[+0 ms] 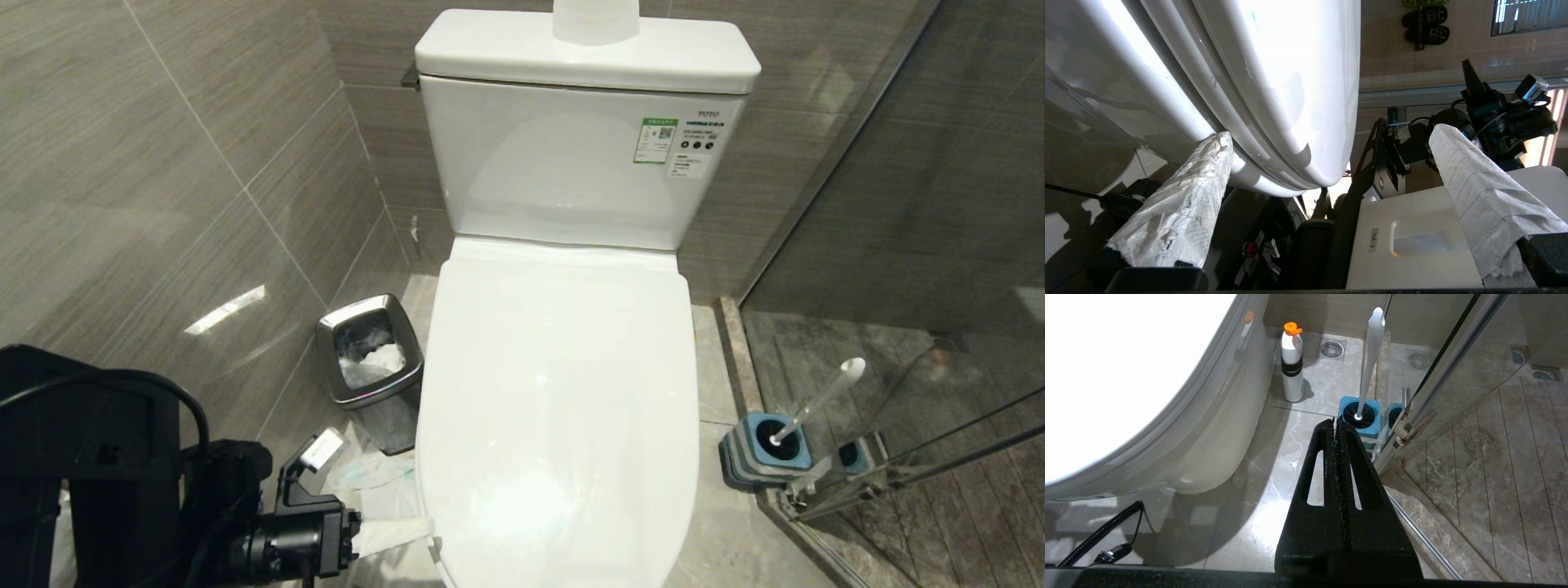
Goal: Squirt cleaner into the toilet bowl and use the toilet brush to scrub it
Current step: Use the left hand to lift the toilet lid slightly
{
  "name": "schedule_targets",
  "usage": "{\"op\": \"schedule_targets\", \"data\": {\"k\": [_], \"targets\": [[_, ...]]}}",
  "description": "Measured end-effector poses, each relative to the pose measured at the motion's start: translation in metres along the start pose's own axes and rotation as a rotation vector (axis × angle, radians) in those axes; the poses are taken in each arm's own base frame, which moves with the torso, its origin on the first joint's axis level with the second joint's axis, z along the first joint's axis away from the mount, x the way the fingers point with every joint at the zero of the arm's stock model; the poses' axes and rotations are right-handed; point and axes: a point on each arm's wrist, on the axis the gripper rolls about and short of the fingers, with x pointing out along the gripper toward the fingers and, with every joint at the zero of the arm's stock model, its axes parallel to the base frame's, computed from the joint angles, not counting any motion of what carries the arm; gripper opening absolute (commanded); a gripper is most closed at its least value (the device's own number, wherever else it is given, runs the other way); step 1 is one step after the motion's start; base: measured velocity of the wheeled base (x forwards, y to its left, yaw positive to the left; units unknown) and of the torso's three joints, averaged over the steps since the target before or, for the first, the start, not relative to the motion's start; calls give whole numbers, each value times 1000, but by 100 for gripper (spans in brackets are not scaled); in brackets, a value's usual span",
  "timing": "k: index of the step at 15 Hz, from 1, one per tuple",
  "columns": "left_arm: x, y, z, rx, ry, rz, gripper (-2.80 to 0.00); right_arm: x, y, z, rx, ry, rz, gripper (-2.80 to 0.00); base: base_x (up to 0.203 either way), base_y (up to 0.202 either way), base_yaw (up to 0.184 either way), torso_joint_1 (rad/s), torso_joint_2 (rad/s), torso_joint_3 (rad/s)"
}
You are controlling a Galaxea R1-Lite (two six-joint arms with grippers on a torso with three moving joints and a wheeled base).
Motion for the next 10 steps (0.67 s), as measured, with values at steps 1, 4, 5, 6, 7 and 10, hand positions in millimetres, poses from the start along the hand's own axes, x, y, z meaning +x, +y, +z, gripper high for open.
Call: {"op": "schedule_targets", "data": {"k": [1, 4, 5, 6, 7, 10], "targets": [[0, 0, 0, 2, -1, 3, 0, 0, 0, 0, 0, 0, 0, -280, 0, 0, 0, 0, 0, 0], [3, -3, 1, 14, 3, 1, 0, 0, 0, 0, 0, 0, 0, -280, 0, 0, 0, 0, 0, 0], [4, -5, 0, 18, 8, -2, 0, 0, 0, 0, 0, 0, 0, -280, 0, 0, 0, 0, 0, 0], [7, -7, 0, 25, 15, -8, 0, 0, 0, 0, 0, 0, 0, -280, 0, 0, 0, 0, 0, 0], [10, -10, 0, 33, 25, -16, 0, 0, 0, 0, 0, 0, 0, -280, 0, 0, 0, 0, 0, 0], [17, -17, -1, 44, 46, -32, 0, 0, 0, 0, 0, 0, 0, -280, 0, 0, 0, 0, 0, 0]]}}
